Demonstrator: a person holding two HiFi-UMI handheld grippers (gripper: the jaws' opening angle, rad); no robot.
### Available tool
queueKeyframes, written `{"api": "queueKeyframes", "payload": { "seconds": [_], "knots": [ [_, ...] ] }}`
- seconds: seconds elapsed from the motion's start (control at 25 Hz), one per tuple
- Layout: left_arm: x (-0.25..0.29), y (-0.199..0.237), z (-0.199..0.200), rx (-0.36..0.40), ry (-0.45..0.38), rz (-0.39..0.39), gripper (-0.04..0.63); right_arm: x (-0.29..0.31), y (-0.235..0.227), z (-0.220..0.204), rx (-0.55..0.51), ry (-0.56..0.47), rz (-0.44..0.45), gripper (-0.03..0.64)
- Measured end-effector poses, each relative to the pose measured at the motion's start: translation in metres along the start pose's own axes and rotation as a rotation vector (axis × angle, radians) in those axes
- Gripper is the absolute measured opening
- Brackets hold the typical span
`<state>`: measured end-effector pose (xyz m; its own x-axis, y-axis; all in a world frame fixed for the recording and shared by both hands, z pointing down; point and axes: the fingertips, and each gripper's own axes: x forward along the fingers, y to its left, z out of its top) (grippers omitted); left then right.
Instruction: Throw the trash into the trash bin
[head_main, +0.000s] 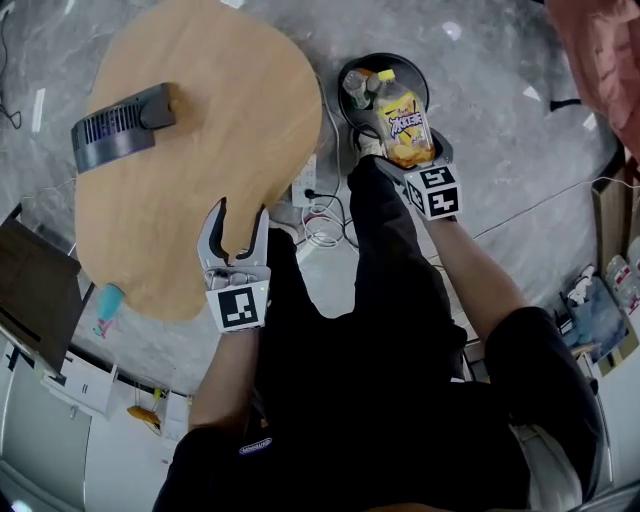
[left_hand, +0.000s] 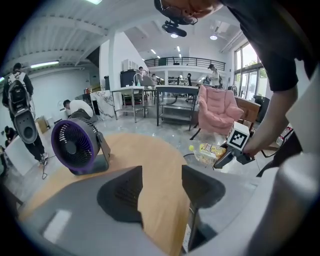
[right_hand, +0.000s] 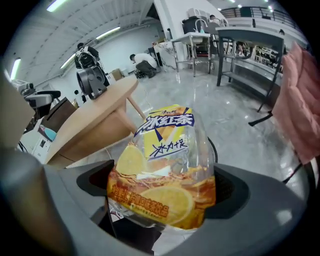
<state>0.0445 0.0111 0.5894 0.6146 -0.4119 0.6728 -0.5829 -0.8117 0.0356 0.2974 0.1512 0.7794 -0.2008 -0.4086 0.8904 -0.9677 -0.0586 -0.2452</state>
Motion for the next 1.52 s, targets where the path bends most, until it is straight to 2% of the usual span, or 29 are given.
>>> {"api": "queueKeyframes", "payload": {
  "seconds": [0.16,0.36,0.44,0.68,0.8,0.92,1.04,1.2,1.32,1.52],
  "knots": [
    [0.004,0.000,0.004,0.003,0.007,0.000,0.253,0.030,-0.016,-0.027,0.064,0.104,0.009,0.584],
    [0.006,0.003,0.002,-0.006,0.018,0.003,0.253,0.075,-0.040,-0.052,0.337,0.243,0.035,0.584],
    [0.005,0.005,-0.002,-0.012,0.025,0.009,0.253,0.092,-0.049,-0.053,0.377,0.300,0.024,0.584],
    [-0.004,0.019,-0.026,-0.027,0.064,0.037,0.253,0.145,-0.067,-0.049,0.270,0.445,0.005,0.586],
    [-0.009,0.027,-0.042,-0.047,0.076,0.050,0.253,0.160,-0.078,-0.039,0.155,0.476,-0.048,0.595],
    [-0.019,0.029,-0.048,-0.055,0.070,0.048,0.253,0.149,-0.076,-0.018,0.062,0.415,-0.096,0.597],
    [-0.028,0.027,-0.043,-0.020,0.032,0.032,0.253,0.118,-0.053,0.003,0.004,0.301,-0.080,0.600],
    [-0.048,0.026,-0.039,0.019,0.022,0.005,0.253,0.041,-0.002,0.028,-0.055,0.111,-0.012,0.598],
    [-0.069,0.033,-0.039,0.042,0.029,0.012,0.253,-0.019,0.041,0.039,-0.052,0.035,0.028,0.592],
    [-0.117,0.042,-0.007,0.039,-0.063,0.050,0.253,-0.098,0.122,0.074,-0.073,-0.086,0.112,0.584]
  ]
}}
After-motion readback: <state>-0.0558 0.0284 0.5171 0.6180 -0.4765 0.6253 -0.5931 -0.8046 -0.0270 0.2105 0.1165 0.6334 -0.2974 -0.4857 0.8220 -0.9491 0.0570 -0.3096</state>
